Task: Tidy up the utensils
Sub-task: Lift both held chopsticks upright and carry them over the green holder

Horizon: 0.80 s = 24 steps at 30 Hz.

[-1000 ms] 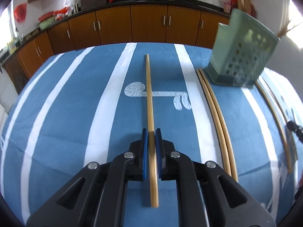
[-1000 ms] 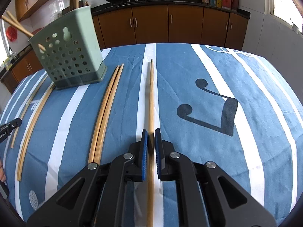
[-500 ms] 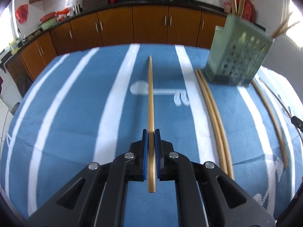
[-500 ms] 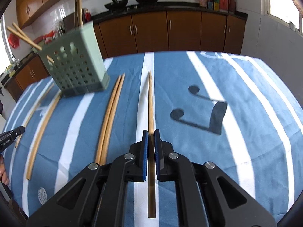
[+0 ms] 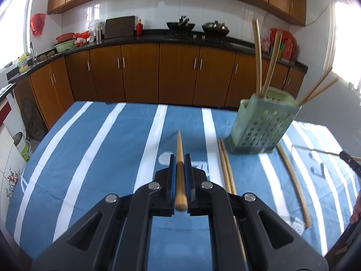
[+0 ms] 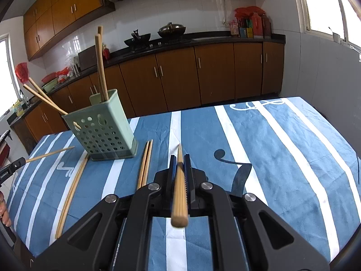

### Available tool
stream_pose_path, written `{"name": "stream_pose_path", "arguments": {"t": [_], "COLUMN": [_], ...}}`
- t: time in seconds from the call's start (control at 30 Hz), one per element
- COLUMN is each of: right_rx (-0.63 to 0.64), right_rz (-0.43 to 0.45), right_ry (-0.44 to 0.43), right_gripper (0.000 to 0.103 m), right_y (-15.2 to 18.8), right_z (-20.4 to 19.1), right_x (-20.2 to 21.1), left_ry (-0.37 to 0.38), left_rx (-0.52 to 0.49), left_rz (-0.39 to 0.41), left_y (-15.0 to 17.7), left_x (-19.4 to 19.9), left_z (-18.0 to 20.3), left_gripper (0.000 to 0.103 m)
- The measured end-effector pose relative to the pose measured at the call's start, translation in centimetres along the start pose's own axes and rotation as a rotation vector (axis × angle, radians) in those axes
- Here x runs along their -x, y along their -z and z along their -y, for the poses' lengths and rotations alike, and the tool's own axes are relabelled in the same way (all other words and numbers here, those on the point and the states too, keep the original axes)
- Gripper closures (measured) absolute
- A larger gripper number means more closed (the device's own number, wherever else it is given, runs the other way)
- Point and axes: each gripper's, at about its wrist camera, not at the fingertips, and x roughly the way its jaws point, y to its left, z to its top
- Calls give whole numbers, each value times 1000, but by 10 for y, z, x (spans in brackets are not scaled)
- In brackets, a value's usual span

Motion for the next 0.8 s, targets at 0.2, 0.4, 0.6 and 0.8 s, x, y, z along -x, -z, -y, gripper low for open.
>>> {"name": "stream_pose_path", "arguments": {"t": [0.2,0.4,0.6,0.8], "right_rx": [4,8,30,13], "right_rz": [41,69,154,248], "right_ry": [-9,-12,-46,-189], "right_gripper": [96,96,96,96], "right_y": [-8,-15,-36,-72], "right_z": [-2,-4,-14,-31], "right_x": [10,18,41,78], "left_ry": [20,25,63,134], "left_rx": [10,2,-16,-15], "left_rz": [60,89,155,246], "left_y": [-13,-21,-38,-63], "left_x": [18,26,55,91], "left_z": [3,7,13,27], "left_gripper": [95,95,95,95]}}
